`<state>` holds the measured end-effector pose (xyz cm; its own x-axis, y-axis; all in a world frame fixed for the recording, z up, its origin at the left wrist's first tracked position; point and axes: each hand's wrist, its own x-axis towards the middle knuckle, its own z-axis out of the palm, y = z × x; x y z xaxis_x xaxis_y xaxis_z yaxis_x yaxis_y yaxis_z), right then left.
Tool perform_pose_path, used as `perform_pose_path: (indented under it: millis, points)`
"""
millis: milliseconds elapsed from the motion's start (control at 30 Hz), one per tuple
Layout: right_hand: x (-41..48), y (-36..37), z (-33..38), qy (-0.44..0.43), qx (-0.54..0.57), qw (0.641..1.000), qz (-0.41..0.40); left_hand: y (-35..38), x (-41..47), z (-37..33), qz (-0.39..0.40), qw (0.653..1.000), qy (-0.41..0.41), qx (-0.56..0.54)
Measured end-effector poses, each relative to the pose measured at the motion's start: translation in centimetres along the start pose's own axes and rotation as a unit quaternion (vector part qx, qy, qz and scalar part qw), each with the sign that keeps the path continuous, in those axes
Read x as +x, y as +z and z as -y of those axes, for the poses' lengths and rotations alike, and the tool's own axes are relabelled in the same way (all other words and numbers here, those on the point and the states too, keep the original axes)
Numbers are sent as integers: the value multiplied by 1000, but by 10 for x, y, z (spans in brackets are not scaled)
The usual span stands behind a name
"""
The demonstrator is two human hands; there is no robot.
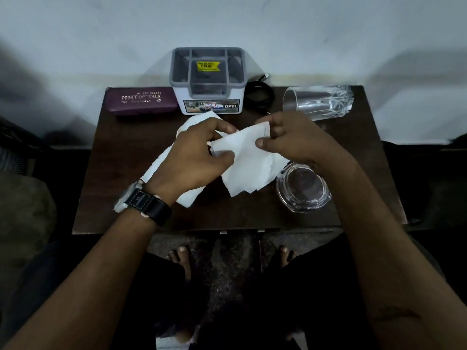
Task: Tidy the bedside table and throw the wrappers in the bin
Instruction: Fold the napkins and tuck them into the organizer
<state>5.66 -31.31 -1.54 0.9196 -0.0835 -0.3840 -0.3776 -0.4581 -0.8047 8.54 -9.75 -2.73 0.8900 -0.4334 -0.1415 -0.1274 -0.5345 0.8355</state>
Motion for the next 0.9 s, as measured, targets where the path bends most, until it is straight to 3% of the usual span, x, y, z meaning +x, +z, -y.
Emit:
perform_pose_path:
  millis: [100,167,233,300,467,700,900]
  points:
    - [-3,-6,2,13,125,992,-24,-4,4,-9,-21,980,-82,-181]
    - [-7,-9,5,24,229,973,-17,-7,7,-16,-14,921,-147,-361]
    - [-10,-8,8,31,298,954,-8,-7,7,-16,19,871,-171,-460]
    - [-12,-5,9,31,310,950,-14,-2,6,-14,37,864,-167,-473]
    - [-10,0,10,38,280,959,-28,13,7,-12,-31,868,-157,-470]
    - [-8,1,12,49,299,950,-75,17,7,-12,-56,860,-173,-478]
    - [-15,-6,18,55,363,930,-32,17,10,-7,-57,850,-168,-496]
